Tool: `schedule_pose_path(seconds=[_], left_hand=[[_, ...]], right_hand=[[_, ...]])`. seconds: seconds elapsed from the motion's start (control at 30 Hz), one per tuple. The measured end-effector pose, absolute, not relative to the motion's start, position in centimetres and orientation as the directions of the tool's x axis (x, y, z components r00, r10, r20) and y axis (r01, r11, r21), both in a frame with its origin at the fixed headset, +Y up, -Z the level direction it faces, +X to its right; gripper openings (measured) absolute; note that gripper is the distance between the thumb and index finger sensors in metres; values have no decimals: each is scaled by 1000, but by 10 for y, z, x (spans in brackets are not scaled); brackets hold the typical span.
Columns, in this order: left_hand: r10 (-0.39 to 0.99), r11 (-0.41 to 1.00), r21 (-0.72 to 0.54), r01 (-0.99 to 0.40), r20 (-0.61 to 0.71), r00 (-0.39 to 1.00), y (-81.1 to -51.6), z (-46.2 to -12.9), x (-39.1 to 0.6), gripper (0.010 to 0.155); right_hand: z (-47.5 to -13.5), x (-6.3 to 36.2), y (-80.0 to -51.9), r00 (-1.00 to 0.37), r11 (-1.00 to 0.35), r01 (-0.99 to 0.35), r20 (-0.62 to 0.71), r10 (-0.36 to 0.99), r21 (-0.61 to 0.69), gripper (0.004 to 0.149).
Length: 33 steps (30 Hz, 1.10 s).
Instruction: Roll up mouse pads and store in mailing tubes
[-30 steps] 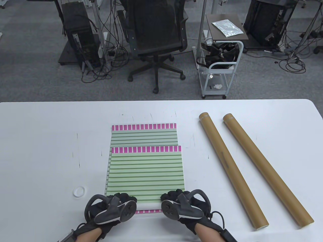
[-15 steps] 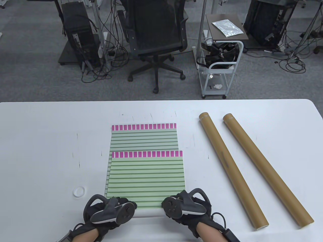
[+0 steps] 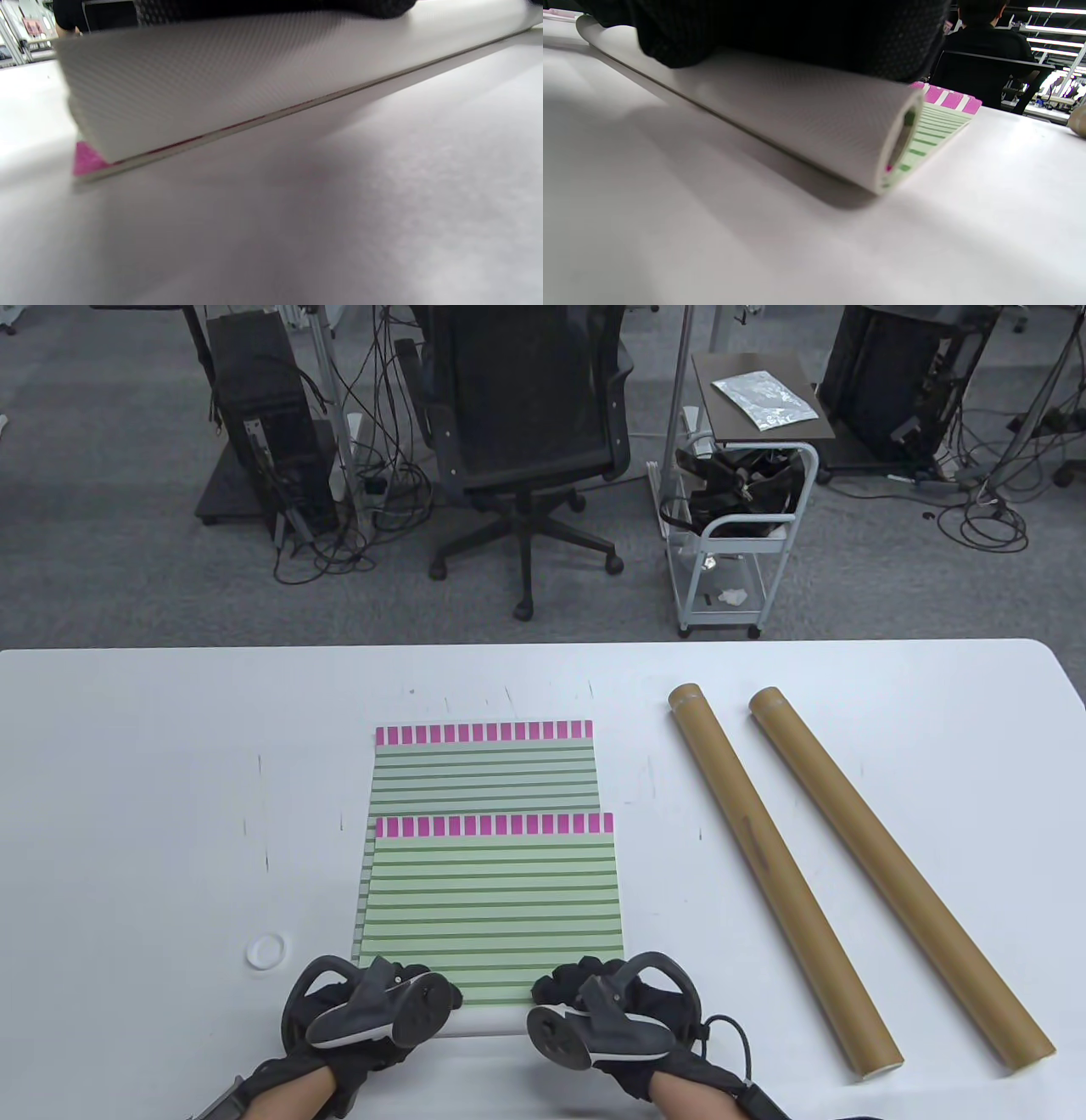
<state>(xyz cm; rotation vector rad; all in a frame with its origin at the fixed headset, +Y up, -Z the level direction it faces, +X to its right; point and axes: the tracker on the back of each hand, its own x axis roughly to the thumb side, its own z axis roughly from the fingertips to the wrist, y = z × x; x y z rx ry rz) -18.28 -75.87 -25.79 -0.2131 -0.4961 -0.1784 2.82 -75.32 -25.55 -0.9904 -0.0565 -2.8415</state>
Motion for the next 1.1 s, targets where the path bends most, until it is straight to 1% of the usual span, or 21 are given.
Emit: schedule_pose_path(seconds=[0.07,0.17,0.2,0.23,0.27,0.33,0.5,0.57,0.63,0.67,0.77,0.83,0.93,0.97,1.07,1.1], left_hand=[[-137,971,-106,215,491,861,-757,-255,-181,45],[-157,976,-54,212,503,850,-755,-250,-181,43],[-152,976,-59,211,511,846,-755,-250,-181,45],[-141,976,-71,207,521,842,-754,-249,-182,52],[-136,977,-70,201,521,842,-754,-249,-182,54],[-183,971,-40,235,507,843,-757,-250,-181,52],[-138,975,-89,206,486,863,-759,-254,-181,50],[-132,975,-94,200,480,868,-760,-255,-181,49],[-135,975,-90,201,477,868,-760,-256,-181,49],[-146,974,-82,209,475,868,-760,-256,-180,48],[-146,975,-81,208,475,868,-760,-256,-180,48],[-153,974,-75,213,476,866,-760,-256,-181,48],[-159,974,-67,217,483,861,-760,-255,-182,49],[-161,975,-52,215,500,851,-759,-253,-182,49],[-236,968,53,244,514,825,-754,-247,-184,47],[-246,966,65,249,512,823,-753,-246,-184,48]], right_hand=[[-259,29,-754,-790,-992,122,608,-78,31,46],[-262,28,-755,-797,-991,130,599,-81,39,45],[-262,28,-756,-799,-990,131,596,-80,42,45],[-263,29,-756,-802,-991,131,592,-82,40,45],[-263,29,-757,-803,-991,129,591,-80,41,45],[-264,30,-757,-806,-991,121,588,-68,50,45],[-259,29,-759,-793,-988,154,595,-127,-6,46],[-255,28,-757,-784,-988,150,603,-146,-44,48],[-251,27,-751,-775,-985,130,609,-170,-110,53],[-250,26,-750,-770,-985,125,615,-172,-119,51],[-250,25,-752,-767,-983,142,615,-182,-114,47],[-253,24,-751,-778,-989,124,612,-144,-75,46],[-255,25,-751,-784,-991,117,606,-133,-67,45],[-254,25,-751,-786,-991,116,604,-131,-65,45],[-254,25,-750,-787,-991,121,602,-135,-65,45],[-254,25,-751,-788,-991,121,601,-133,-60,45]])
